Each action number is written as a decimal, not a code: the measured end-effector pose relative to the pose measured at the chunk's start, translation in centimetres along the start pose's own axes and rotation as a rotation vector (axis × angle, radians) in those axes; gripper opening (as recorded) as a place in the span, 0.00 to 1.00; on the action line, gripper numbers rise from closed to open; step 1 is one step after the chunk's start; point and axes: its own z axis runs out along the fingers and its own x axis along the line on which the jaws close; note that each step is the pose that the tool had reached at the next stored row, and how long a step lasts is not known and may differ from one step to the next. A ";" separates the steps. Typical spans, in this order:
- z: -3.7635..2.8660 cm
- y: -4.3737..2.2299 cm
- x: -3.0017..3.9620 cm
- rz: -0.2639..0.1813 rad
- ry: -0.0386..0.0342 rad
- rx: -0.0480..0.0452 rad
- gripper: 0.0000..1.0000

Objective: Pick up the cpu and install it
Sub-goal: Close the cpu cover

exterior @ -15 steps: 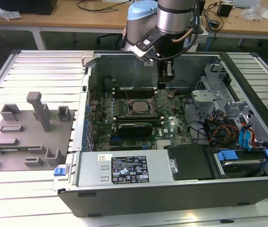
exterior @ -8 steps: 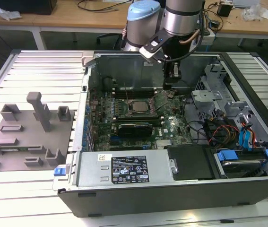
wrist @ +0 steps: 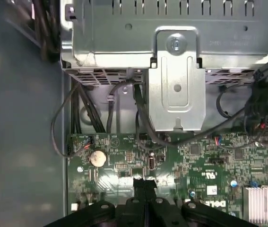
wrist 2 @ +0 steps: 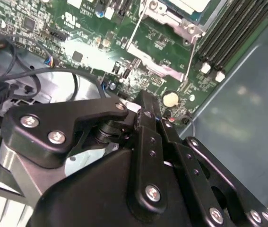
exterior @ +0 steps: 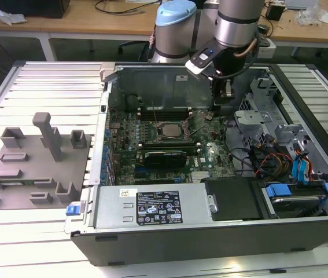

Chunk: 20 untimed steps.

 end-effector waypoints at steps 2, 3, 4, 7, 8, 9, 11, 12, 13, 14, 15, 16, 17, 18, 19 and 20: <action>0.58 0.06 0.02 0.000 0.0001 0.0011 0.11; 0.76 0.07 0.03 0.000 0.0002 0.0015 0.11; 0.99 0.08 0.04 0.000 0.0001 0.0021 0.11; 1.55 0.07 0.05 0.000 0.0001 0.0037 0.11; 1.95 0.06 0.06 0.000 0.0000 0.0047 0.11; 2.13 0.06 0.07 0.000 0.0001 0.0051 0.11; 2.60 0.04 0.08 0.000 0.0001 0.0059 0.11; 2.94 0.02 0.10 0.000 0.0002 0.0061 0.11; 3.11 -0.02 0.10 0.000 0.0002 0.0062 0.11; 3.24 -0.12 0.10 0.000 0.0000 0.0062 0.11; 3.37 -0.29 0.10 0.000 0.0000 0.0062 0.11; 3.45 -0.40 0.10 0.000 -0.0001 0.0062 0.11; 3.45 -0.41 0.10 0.000 -0.0002 0.0062 0.11; 3.45 -0.41 0.10 0.000 -0.0001 0.0062 0.11; 3.46 -0.42 0.10 0.000 -0.0001 0.0062 0.11; 3.46 -0.44 0.10 0.000 0.0000 0.0062 0.11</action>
